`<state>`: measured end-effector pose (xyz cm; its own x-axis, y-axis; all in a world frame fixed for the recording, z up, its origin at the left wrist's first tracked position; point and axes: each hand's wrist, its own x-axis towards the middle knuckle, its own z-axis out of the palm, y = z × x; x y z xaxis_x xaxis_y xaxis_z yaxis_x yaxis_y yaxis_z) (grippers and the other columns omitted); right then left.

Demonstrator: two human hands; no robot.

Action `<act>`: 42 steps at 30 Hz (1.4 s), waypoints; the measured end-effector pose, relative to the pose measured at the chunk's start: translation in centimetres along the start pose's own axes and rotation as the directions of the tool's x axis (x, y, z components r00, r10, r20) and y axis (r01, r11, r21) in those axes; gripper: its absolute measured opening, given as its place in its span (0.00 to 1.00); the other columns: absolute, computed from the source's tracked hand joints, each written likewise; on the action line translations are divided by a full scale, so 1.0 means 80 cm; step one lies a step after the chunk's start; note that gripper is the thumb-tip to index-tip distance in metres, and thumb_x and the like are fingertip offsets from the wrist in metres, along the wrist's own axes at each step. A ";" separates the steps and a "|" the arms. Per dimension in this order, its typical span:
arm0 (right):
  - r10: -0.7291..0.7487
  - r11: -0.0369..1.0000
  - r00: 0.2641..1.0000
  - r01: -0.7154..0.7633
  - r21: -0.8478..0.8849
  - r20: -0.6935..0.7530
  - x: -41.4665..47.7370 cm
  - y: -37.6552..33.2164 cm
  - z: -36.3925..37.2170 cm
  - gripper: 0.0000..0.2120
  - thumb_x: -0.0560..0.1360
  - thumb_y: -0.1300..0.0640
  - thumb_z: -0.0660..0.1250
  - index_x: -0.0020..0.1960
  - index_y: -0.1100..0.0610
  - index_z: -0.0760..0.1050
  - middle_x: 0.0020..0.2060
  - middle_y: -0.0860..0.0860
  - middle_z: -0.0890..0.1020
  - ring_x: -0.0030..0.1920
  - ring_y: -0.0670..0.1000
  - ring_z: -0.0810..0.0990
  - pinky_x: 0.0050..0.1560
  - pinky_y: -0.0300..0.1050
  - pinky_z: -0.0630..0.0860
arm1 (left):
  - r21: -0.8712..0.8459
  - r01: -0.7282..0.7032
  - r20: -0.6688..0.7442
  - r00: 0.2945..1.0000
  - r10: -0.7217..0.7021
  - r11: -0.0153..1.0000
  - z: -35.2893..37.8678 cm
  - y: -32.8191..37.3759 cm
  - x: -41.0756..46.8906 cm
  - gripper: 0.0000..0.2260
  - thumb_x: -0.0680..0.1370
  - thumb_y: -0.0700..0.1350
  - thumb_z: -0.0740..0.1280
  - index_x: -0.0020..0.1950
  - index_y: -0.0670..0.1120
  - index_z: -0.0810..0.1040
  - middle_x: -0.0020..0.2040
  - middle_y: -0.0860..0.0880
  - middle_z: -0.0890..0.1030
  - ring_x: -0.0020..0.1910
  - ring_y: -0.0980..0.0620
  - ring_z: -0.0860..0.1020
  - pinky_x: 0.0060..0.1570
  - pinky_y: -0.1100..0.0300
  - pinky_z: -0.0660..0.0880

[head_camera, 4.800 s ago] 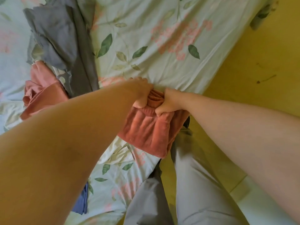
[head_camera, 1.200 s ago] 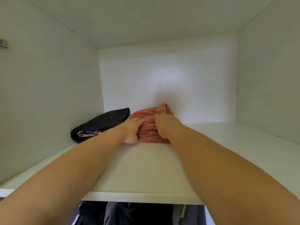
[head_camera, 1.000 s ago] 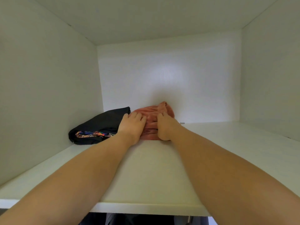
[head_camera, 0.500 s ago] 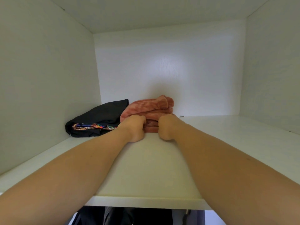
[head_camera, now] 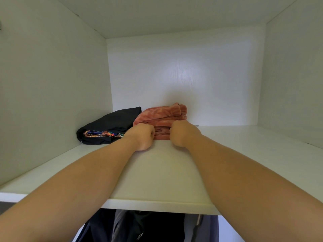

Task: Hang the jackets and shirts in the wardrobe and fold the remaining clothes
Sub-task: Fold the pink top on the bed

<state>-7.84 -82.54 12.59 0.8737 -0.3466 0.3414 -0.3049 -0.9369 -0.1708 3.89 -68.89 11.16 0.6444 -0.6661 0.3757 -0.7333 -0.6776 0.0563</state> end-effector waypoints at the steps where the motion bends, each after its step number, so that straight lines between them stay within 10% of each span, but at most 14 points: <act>1: 0.009 1.000 1.000 -0.009 0.020 -0.016 -0.005 -0.002 -0.003 0.10 0.82 0.56 0.57 0.48 0.55 0.76 0.50 0.55 0.81 0.53 0.59 0.80 0.53 0.51 0.76 | 0.001 0.014 -0.006 1.000 -0.014 1.000 -0.003 0.001 -0.004 0.10 0.80 0.42 0.61 0.55 0.51 0.81 0.54 0.50 0.81 0.50 0.48 0.78 0.54 0.52 0.77; 13: -0.014 0.933 0.975 0.093 0.348 -0.223 -0.066 -0.041 -0.036 0.15 0.84 0.52 0.56 0.58 0.53 0.80 0.48 0.53 0.83 0.51 0.56 0.82 0.45 0.42 0.70 | -0.272 0.188 -0.208 0.946 -0.249 0.944 -0.065 0.019 -0.079 0.07 0.78 0.43 0.67 0.47 0.50 0.84 0.47 0.54 0.83 0.49 0.51 0.81 0.53 0.55 0.78; 17: -0.110 0.861 0.954 0.231 0.453 -0.278 -0.109 -0.067 -0.062 0.19 0.84 0.46 0.52 0.55 0.54 0.77 0.46 0.53 0.83 0.47 0.57 0.82 0.48 0.49 0.77 | -0.445 0.153 -0.423 0.833 -0.357 0.882 -0.101 0.039 -0.160 0.07 0.78 0.42 0.68 0.44 0.53 0.81 0.38 0.58 0.82 0.36 0.62 0.79 0.36 0.72 0.72; 20: -0.169 0.852 0.847 0.383 0.358 -0.504 -0.174 -0.086 -0.066 0.19 0.83 0.44 0.53 0.42 0.54 0.72 0.34 0.47 0.73 0.38 0.55 0.71 0.32 0.46 0.61 | -0.517 0.130 -0.537 0.720 -0.439 0.846 -0.112 0.064 -0.256 0.07 0.77 0.43 0.69 0.41 0.54 0.81 0.35 0.55 0.83 0.32 0.61 0.78 0.31 0.71 0.69; 28: -0.574 0.397 0.782 0.527 0.751 -0.245 -0.366 -0.145 0.033 0.24 0.82 0.43 0.54 0.35 0.59 0.70 0.30 0.53 0.76 0.36 0.51 0.73 0.34 0.39 0.67 | -0.652 0.422 -0.398 0.517 -0.758 0.630 -0.061 0.140 -0.531 0.13 0.83 0.52 0.65 0.42 0.50 0.81 0.35 0.46 0.80 0.37 0.46 0.79 0.41 0.52 0.77; 42: -0.982 0.189 0.083 0.494 0.849 0.171 -0.700 -0.292 0.178 0.25 0.83 0.43 0.54 0.32 0.56 0.67 0.29 0.42 0.77 0.33 0.44 0.74 0.32 0.46 0.68 | -0.713 0.699 -0.201 -0.269 -0.942 -0.047 0.056 0.266 -0.951 0.19 0.85 0.55 0.59 0.37 0.50 0.76 0.28 0.61 0.77 0.30 0.61 0.74 0.31 0.67 0.66</act>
<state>-44.20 -40.59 -15.69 0.4363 0.8990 0.0382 0.6956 -0.3100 -0.6481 -59.77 -34.03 -20.41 0.4740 0.8799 0.0321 0.3304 -0.2115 0.9199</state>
